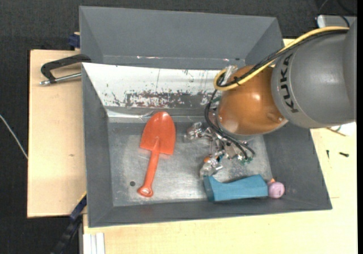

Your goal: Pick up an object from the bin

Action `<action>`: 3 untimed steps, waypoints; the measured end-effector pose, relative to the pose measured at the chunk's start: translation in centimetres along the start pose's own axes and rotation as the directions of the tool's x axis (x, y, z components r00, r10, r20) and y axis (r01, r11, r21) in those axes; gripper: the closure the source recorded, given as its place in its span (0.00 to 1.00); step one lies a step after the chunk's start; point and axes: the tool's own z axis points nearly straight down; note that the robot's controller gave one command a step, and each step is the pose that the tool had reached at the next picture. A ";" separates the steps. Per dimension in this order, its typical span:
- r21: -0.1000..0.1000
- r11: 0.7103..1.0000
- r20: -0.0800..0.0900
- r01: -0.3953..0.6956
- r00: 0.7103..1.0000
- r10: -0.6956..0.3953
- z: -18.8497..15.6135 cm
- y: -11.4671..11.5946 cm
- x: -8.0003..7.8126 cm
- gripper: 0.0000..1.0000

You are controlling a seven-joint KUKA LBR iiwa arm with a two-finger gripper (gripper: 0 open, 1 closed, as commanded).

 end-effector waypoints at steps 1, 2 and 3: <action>0.000 0.999 0.016 -0.051 0.999 0.051 -0.7 -2.1 1.6 0.00; -0.006 0.992 -0.002 -0.130 0.992 0.130 -0.1 -3.7 1.5 0.00; -0.002 0.991 -0.022 0.130 0.991 -0.130 -0.4 -7.2 3.5 0.00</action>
Offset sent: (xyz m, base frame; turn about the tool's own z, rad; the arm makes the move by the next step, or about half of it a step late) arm 0.0042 -0.0784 -0.0129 -0.1126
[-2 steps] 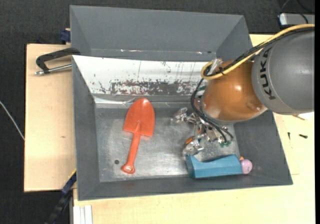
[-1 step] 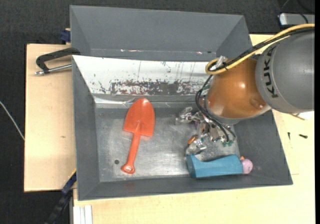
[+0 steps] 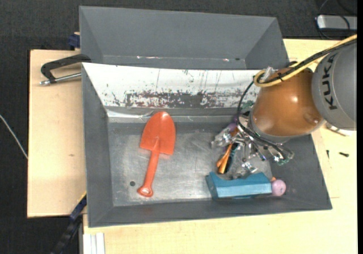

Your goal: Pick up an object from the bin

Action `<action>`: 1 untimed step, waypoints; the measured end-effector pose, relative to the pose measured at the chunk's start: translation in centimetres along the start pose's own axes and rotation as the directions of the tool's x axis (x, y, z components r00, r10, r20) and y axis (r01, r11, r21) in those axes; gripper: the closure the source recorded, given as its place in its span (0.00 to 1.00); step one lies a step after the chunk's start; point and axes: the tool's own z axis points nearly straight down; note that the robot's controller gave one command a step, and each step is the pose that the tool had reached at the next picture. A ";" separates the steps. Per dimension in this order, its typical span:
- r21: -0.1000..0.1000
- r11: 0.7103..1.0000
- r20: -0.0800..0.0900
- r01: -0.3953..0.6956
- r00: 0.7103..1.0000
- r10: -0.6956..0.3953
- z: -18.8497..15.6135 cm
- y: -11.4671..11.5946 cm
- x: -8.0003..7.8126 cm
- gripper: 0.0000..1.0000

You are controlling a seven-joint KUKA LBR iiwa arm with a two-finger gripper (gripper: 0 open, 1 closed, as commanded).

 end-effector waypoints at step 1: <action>0.003 0.996 -0.013 -0.089 0.996 0.089 0.7 -5.0 4.1 1.00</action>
Offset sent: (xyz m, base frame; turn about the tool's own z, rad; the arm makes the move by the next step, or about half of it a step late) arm 0.0000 0.0000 0.0000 0.0000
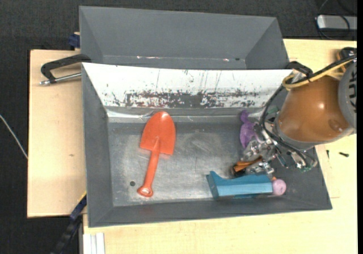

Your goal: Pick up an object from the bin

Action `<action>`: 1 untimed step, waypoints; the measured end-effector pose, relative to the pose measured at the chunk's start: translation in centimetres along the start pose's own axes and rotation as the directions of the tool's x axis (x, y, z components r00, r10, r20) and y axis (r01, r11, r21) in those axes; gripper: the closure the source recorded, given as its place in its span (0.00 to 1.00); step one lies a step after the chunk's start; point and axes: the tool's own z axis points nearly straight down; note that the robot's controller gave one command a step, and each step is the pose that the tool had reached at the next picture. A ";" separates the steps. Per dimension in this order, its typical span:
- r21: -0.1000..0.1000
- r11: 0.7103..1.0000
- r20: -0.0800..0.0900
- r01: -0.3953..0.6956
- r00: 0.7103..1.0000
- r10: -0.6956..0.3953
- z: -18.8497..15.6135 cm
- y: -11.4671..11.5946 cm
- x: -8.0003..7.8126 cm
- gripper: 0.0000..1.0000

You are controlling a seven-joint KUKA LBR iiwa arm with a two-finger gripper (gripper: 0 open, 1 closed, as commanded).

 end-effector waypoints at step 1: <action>0.000 1.000 0.000 0.000 1.000 0.000 0.0 0.0 0.0 1.00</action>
Offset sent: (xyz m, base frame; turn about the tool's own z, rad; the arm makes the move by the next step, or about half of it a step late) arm 0.0100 -0.0027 0.0473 0.0207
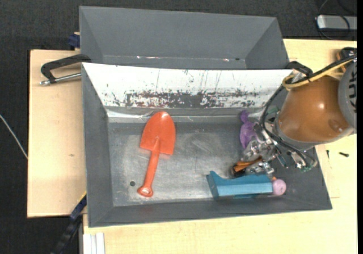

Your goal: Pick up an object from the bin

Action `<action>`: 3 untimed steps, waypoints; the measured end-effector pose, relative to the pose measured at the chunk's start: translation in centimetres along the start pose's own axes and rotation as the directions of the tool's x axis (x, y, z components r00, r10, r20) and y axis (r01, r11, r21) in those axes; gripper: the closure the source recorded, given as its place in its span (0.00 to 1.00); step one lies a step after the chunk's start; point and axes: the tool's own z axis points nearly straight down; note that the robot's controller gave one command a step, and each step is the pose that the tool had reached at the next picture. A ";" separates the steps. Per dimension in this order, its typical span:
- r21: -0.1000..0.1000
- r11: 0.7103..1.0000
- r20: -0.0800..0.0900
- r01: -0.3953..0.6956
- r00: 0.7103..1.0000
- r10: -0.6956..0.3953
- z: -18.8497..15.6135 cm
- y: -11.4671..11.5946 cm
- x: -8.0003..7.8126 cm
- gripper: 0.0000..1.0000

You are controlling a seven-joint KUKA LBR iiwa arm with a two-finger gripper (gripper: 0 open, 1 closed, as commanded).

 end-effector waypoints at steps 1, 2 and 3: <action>-0.004 1.000 -0.010 -0.022 1.000 0.022 -5.2 -0.8 -1.5 0.00; -0.006 1.000 -0.013 -0.022 1.000 0.022 -5.0 -0.7 -1.4 0.00; -0.003 0.998 -0.006 -0.065 0.998 0.065 -3.8 0.0 -1.7 0.00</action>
Offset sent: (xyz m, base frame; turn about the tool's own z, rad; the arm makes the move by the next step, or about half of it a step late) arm 0.0000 0.0000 0.0000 0.0000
